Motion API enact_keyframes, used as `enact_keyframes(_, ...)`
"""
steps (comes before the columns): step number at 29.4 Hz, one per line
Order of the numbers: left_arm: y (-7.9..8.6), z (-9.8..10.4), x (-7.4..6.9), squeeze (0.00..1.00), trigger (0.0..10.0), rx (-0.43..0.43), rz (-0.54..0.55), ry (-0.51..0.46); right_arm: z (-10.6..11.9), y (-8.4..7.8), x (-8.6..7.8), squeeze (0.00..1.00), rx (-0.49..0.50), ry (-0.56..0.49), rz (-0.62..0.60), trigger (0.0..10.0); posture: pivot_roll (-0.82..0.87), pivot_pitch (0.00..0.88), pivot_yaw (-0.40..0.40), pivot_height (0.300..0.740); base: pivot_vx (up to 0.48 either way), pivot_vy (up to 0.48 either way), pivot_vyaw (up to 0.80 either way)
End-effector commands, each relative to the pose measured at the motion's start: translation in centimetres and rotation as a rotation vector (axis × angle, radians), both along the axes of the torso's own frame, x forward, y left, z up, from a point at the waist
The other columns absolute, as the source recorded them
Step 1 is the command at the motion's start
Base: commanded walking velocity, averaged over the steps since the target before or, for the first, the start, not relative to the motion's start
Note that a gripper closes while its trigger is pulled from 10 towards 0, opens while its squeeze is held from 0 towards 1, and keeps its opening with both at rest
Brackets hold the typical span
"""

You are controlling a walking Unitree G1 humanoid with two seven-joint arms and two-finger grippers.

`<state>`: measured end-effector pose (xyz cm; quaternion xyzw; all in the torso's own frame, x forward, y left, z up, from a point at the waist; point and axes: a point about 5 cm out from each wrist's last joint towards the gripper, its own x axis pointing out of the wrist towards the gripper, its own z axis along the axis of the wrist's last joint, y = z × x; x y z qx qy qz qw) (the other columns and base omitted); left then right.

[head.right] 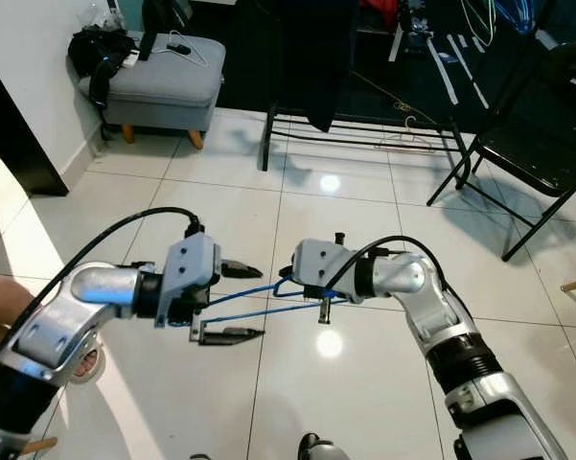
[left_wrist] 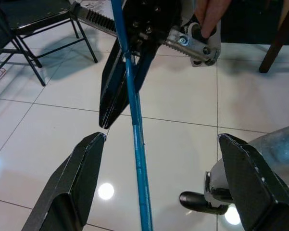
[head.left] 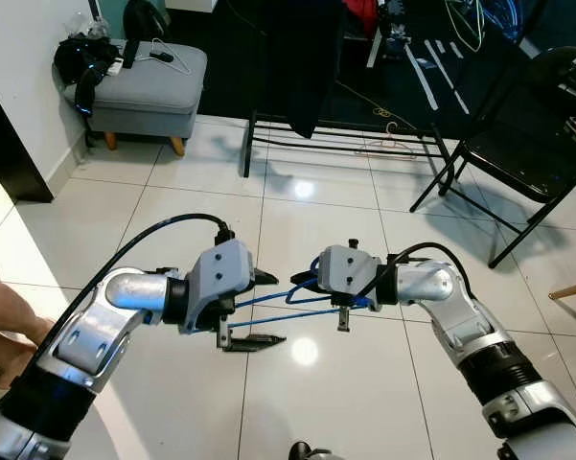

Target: Hang hanger

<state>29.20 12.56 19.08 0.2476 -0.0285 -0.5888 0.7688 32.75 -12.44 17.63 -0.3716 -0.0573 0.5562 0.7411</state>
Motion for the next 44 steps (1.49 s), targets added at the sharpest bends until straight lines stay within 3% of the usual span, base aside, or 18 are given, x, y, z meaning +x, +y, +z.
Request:
enact_keyframes(1, -0.1, -0.1, 0.2, 0.00, 10.0, 0.001, 0.012, -0.017, -0.4, 0.2, -0.4, 0.00, 0.001, 0.023, 0.017, 10.0, -0.03, 0.198, -0.071, 0.740, 0.000, 0.000, 0.00)
enact_keyframes(5, -0.4, 0.2, 0.7, 0.00, 10.0, -0.017, 0.043, -0.057, -0.5, 0.6, -0.6, 0.00, 0.002, 0.025, 0.034, 10.0, -0.03, 0.198, -0.071, 0.740, 0.000, 0.000, 0.00)
enact_keyframes(15, -0.4, -0.2, 0.4, 0.00, 10.0, -0.008, 0.027, -0.023, -0.6, 0.9, -0.9, 0.00, 0.003, 0.032, 0.044, 10.0, -0.03, 0.200, -0.065, 0.740, 0.000, 0.000, 0.00)
enact_keyframes(16, -0.4, -0.3, 0.3, 0.00, 6.7, -0.006, 0.021, -0.009, -0.6, 1.0, -0.9, 0.00, 0.003, 0.034, 0.045, 10.0, -0.02, 0.198, -0.060, 0.740, 0.000, 0.000, 0.00)
enact_keyframes(17, -0.3, -0.4, 0.2, 0.00, 0.0, 0.000, 0.013, 0.007, -0.7, 1.1, -0.9, 0.00, 0.005, 0.035, 0.043, 10.0, -0.02, 0.196, -0.056, 0.740, 0.000, 0.000, 0.00)
enact_keyframes(30, 0.7, -1.6, -0.7, 0.00, 0.0, 0.084, -0.003, 0.074, -0.5, 2.2, -0.4, 0.00, 0.025, 0.032, 0.041, 10.0, 0.01, 0.197, -0.070, 0.740, 0.000, 0.000, 0.00)
enact_keyframes(43, 1.3, -1.3, -1.0, 0.00, 0.0, 0.080, -0.008, 0.082, 0.0, 2.4, 0.0, 0.00, 0.035, 0.023, 0.037, 10.0, 0.01, 0.194, -0.079, 0.740, 0.000, 0.000, 0.00)
enact_keyframes(44, 1.3, -1.0, -1.1, 0.00, 0.0, 0.074, -0.013, 0.075, 0.1, 2.3, 0.0, 0.54, 0.062, 0.045, 0.027, 10.0, 0.01, 0.194, -0.079, 0.740, 0.000, 0.000, 0.00)
